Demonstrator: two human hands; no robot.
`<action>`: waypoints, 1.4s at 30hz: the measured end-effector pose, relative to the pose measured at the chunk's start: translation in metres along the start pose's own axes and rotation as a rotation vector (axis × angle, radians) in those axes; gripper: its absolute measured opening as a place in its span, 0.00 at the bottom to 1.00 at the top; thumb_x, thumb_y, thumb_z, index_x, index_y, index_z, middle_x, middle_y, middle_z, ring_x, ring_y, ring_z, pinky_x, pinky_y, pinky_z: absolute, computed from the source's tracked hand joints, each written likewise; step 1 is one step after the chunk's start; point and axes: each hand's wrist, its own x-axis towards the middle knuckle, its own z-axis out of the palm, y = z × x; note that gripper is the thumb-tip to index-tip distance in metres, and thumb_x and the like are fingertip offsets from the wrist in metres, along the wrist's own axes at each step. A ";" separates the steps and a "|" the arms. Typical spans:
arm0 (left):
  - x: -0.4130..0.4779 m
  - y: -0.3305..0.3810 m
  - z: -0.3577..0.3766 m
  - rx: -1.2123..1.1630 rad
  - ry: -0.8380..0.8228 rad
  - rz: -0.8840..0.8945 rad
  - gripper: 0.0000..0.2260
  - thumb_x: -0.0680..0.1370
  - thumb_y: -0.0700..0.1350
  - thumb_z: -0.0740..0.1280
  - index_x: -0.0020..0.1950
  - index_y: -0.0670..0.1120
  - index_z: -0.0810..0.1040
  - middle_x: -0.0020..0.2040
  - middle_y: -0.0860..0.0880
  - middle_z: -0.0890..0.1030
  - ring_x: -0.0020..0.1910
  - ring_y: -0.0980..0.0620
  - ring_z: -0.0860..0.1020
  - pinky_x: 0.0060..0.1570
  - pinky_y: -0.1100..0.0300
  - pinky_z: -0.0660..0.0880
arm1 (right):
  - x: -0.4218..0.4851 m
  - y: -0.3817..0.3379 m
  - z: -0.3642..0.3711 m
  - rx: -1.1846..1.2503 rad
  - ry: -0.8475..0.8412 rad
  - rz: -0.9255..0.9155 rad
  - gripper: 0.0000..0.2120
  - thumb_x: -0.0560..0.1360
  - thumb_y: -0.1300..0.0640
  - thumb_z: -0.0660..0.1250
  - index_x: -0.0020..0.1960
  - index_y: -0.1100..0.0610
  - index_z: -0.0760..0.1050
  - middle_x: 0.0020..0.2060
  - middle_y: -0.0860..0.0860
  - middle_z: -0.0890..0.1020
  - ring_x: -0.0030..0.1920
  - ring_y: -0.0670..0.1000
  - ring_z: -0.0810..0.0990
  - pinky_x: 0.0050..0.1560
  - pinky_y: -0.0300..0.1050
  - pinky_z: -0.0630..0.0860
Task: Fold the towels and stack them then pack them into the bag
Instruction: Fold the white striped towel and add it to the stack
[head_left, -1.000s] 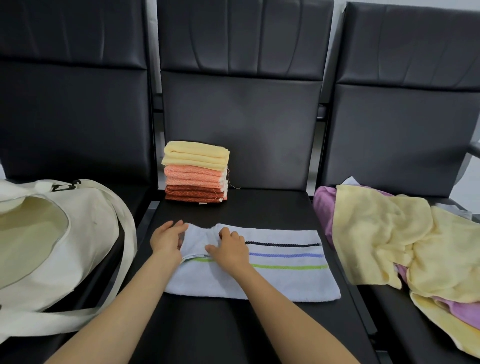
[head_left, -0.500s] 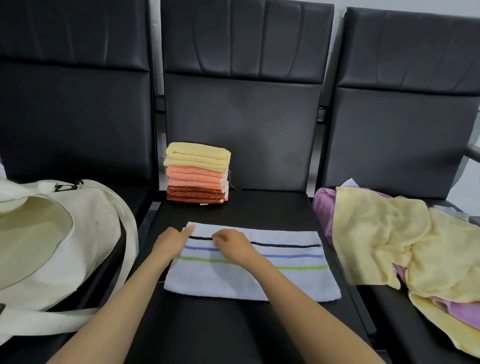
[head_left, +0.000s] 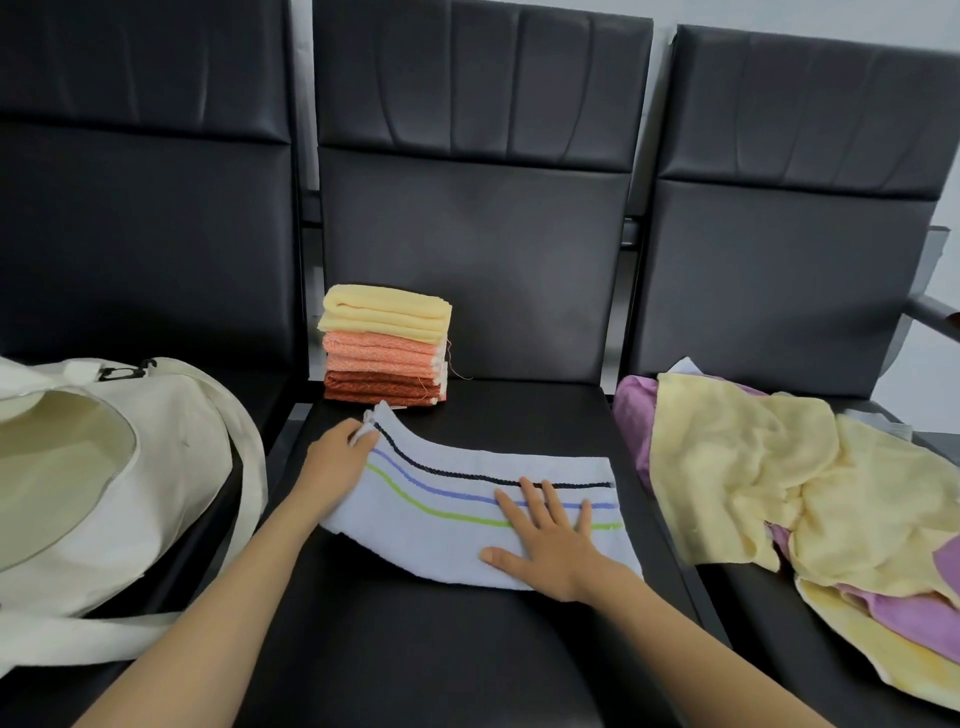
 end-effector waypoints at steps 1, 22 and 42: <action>-0.001 0.007 -0.001 -0.068 0.003 -0.004 0.11 0.80 0.48 0.61 0.48 0.41 0.76 0.44 0.42 0.80 0.44 0.45 0.78 0.40 0.55 0.69 | 0.004 -0.006 0.003 -0.002 0.016 -0.011 0.51 0.56 0.21 0.32 0.76 0.40 0.34 0.76 0.48 0.33 0.75 0.53 0.30 0.70 0.69 0.32; -0.056 0.082 0.093 -0.249 -0.439 0.046 0.13 0.81 0.43 0.62 0.65 0.49 0.71 0.45 0.51 0.76 0.41 0.55 0.77 0.33 0.64 0.72 | -0.006 0.030 -0.046 1.236 -0.032 0.346 0.21 0.82 0.48 0.56 0.55 0.64 0.78 0.45 0.58 0.85 0.45 0.54 0.84 0.47 0.44 0.81; -0.049 0.022 0.102 0.695 -0.432 0.387 0.23 0.84 0.55 0.48 0.79 0.51 0.54 0.80 0.50 0.48 0.78 0.51 0.43 0.75 0.54 0.41 | -0.002 0.019 -0.038 0.658 0.157 0.370 0.07 0.75 0.57 0.62 0.49 0.58 0.64 0.45 0.52 0.72 0.41 0.50 0.72 0.34 0.38 0.66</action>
